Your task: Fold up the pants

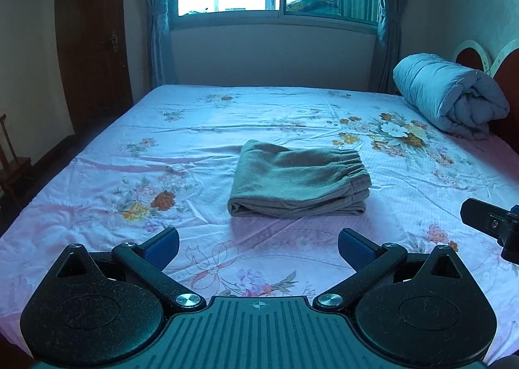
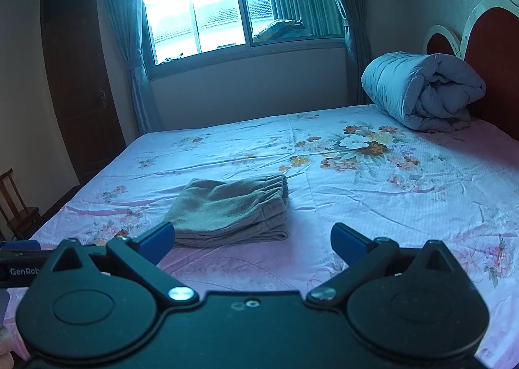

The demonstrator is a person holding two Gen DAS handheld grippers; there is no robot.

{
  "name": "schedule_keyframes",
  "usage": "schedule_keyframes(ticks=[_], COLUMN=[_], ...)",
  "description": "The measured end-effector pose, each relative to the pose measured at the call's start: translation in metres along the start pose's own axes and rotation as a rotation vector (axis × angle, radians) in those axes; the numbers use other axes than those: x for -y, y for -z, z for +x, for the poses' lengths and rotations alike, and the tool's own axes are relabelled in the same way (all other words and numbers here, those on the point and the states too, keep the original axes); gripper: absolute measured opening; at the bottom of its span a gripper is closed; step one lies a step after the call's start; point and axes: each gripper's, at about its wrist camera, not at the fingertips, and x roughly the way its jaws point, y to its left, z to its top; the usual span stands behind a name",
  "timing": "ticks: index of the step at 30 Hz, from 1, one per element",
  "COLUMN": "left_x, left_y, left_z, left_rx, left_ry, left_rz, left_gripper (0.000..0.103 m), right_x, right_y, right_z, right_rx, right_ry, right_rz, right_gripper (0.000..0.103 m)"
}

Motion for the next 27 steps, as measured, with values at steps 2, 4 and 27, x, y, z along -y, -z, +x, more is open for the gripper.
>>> schedule_keyframes(ticks=[2, 4, 27], left_x=[0.001, 0.002, 0.007], left_y=[0.000, 0.000, 0.003], left_z=[0.001, 0.002, 0.015], left_rx=[-0.002, -0.005, 0.000], left_ry=[0.002, 0.006, 0.022], left_rz=[0.004, 0.004, 0.035], left_gripper=[0.103, 0.103, 0.103], right_x=[0.000, 0.001, 0.005], right_y=[0.000, 0.000, 0.003], right_z=[0.000, 0.001, 0.011], right_rx=[0.000, -0.002, -0.021], right_ry=[0.001, 0.001, 0.000], right_rz=[0.002, 0.008, 0.010], right_gripper=[0.097, 0.097, 0.097])
